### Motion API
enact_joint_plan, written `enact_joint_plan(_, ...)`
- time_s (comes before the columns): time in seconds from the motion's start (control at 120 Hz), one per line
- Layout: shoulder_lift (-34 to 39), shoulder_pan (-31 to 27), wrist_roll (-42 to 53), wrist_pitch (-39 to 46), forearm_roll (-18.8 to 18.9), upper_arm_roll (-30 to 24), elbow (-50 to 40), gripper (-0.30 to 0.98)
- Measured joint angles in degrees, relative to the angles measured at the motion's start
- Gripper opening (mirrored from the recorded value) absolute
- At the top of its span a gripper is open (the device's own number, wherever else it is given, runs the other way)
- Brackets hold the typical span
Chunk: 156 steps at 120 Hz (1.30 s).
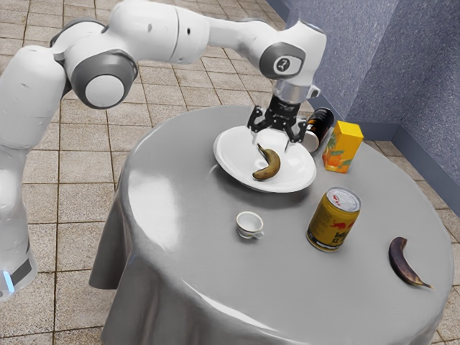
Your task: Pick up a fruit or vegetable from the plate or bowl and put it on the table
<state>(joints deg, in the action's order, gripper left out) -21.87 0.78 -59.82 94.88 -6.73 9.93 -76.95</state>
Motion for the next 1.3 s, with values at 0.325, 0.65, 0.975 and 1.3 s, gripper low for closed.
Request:
enact_joint_plan(0.325, -2.72, 0.01, -2.18, 3.17, 0.22, 0.0, -0.63, 0.69)
enact_joint_plan(0.65, -2.95, 0.01, -3.22, 4.69, 0.51, 0.0, -1.38, 0.69)
enact_joint_plan(0.975, -3.28, 0.01, -3.76, 5.37, 0.56, 0.0, -1.41, 0.69)
enact_joint_plan(1.3, -5.16, 0.01, -3.89, 6.25, 0.57, 0.02, -0.79, 0.69)
